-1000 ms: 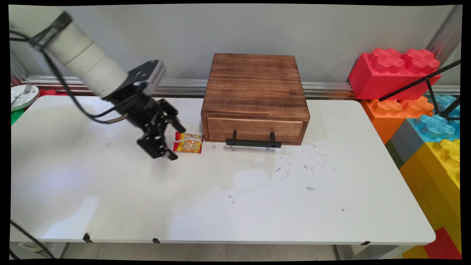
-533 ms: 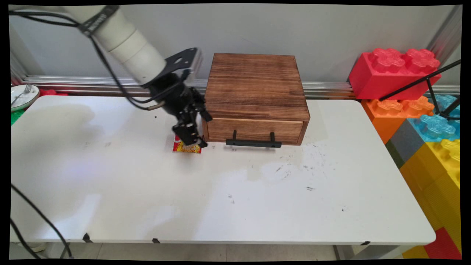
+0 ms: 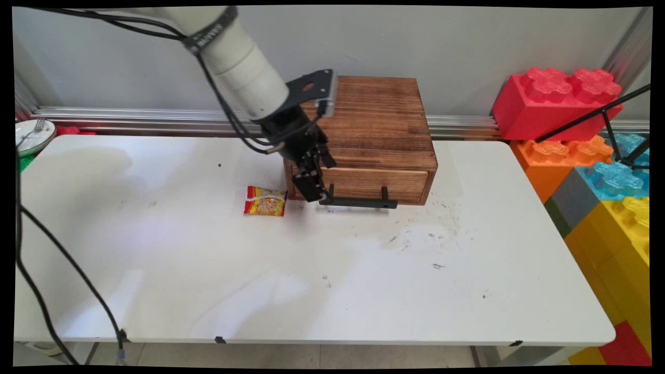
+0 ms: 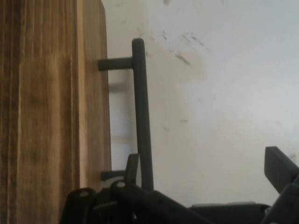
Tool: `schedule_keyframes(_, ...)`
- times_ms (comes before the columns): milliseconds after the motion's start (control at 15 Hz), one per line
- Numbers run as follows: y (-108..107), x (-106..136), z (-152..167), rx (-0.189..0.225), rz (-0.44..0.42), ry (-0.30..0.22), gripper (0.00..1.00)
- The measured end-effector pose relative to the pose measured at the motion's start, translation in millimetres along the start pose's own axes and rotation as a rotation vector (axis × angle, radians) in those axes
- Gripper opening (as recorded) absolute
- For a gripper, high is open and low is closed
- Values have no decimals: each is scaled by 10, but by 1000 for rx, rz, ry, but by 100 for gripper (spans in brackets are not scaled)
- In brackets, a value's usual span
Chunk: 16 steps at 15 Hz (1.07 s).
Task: Open the drawer
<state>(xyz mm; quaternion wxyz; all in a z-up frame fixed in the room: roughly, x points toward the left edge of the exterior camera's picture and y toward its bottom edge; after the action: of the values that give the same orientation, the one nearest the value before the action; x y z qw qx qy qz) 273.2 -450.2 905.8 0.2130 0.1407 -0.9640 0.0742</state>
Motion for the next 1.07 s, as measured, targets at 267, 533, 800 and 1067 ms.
schedule_keyframes(267,-43,172,250,18,2,-16,100)
schedule_keyframes(533,-49,245,463,34,18,-26,100)
schedule_keyframes(800,-54,266,731,53,11,-37,100)
schedule_keyframes(1067,-39,263,959,61,-3,-46,100)
